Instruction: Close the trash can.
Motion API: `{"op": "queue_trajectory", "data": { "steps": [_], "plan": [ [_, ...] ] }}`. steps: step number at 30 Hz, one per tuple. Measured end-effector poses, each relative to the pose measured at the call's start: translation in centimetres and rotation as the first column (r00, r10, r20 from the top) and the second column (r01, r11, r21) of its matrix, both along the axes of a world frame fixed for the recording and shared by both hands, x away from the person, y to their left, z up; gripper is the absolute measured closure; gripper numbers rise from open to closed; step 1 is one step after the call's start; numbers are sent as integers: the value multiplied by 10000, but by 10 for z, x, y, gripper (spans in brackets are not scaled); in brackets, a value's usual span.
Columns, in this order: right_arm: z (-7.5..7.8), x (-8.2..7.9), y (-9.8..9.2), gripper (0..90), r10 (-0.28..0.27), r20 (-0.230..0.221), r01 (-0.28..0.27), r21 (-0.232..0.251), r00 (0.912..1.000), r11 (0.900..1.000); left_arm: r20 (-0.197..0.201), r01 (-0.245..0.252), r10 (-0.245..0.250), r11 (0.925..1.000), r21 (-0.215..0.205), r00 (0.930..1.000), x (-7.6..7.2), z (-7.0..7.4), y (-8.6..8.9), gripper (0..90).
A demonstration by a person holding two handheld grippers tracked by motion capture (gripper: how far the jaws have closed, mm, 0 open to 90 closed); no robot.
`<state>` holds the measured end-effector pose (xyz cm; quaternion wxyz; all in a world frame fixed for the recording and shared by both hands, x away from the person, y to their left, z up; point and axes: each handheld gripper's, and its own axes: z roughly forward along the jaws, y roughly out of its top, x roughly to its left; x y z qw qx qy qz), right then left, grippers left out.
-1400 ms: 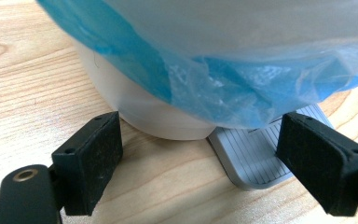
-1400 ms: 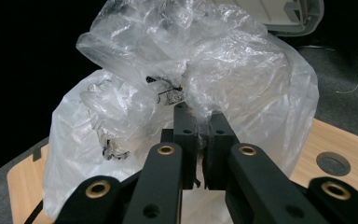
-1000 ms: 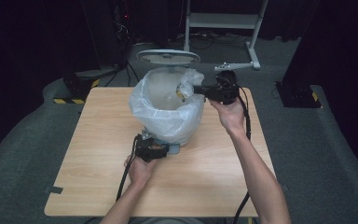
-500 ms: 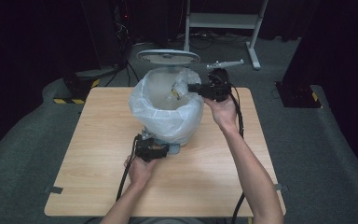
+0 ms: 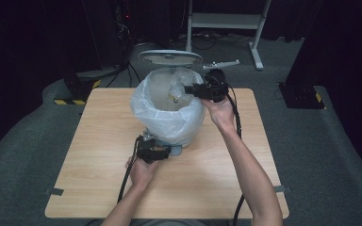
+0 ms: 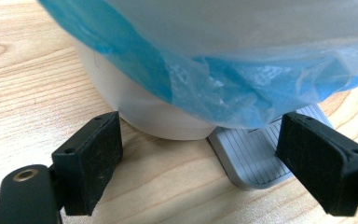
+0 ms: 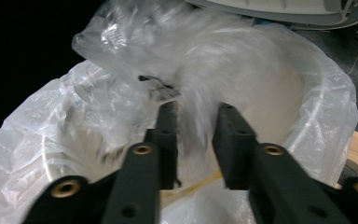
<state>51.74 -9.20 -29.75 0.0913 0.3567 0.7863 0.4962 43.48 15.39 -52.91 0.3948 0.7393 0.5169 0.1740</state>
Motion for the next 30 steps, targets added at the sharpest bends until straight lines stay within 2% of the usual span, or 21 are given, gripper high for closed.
{"op": "queue_trajectory", "data": {
  "steps": [4,10,20,30],
  "plan": [
    [0,0,1,577,-133,11,133,-45,9999,9999,2,-4,4,10000,4,10000,0,0,0,146],
    [0,-1,0,505,-216,136,216,2,9997,9998,-16,2,-2,10000,-25,10000,0,0,0,146],
    [5,-8,-2,435,-189,612,198,-140,9979,9997,12,-11,11,10000,4,10000,0,0,0,146],
    [8,-14,-4,400,-218,870,230,-121,9960,9997,11,-10,10,10000,-2,10000,0,0,0,146]
  ]
}}
